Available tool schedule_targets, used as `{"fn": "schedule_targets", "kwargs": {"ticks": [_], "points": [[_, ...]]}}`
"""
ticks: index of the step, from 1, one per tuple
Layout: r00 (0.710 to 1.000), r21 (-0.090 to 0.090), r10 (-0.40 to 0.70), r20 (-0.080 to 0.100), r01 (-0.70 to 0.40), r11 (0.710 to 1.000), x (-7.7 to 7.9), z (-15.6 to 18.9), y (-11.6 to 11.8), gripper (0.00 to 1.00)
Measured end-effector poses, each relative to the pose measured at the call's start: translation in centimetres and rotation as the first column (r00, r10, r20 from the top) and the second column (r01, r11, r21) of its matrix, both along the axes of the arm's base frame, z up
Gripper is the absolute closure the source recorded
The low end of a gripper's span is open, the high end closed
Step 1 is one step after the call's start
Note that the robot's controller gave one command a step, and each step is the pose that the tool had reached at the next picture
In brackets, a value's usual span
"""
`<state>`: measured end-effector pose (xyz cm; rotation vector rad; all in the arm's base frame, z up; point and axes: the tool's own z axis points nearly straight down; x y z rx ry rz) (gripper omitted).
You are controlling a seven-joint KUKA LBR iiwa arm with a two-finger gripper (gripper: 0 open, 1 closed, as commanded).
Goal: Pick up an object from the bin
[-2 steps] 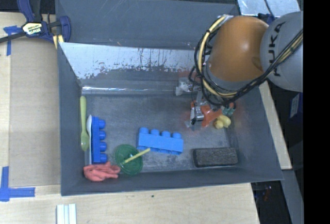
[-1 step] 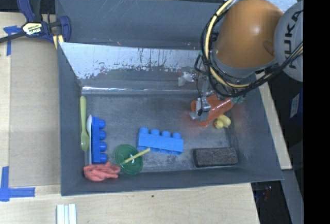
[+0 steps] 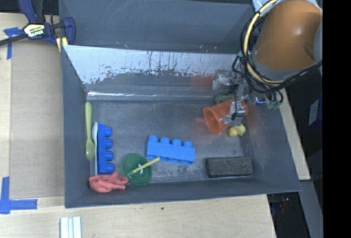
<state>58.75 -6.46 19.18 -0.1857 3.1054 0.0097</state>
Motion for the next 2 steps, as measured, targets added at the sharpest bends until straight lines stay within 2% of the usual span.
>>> {"fn": "schedule_targets", "kwargs": {"ticks": [1,2], "points": [[0.999,0.001,0.035,0.006,-0.035,0.999,-1.14,0.33,-2.51,0.00],[0.996,-0.002,0.086,0.007,-0.086,0.996,-0.50,0.52,-2.20,0.00]]}}
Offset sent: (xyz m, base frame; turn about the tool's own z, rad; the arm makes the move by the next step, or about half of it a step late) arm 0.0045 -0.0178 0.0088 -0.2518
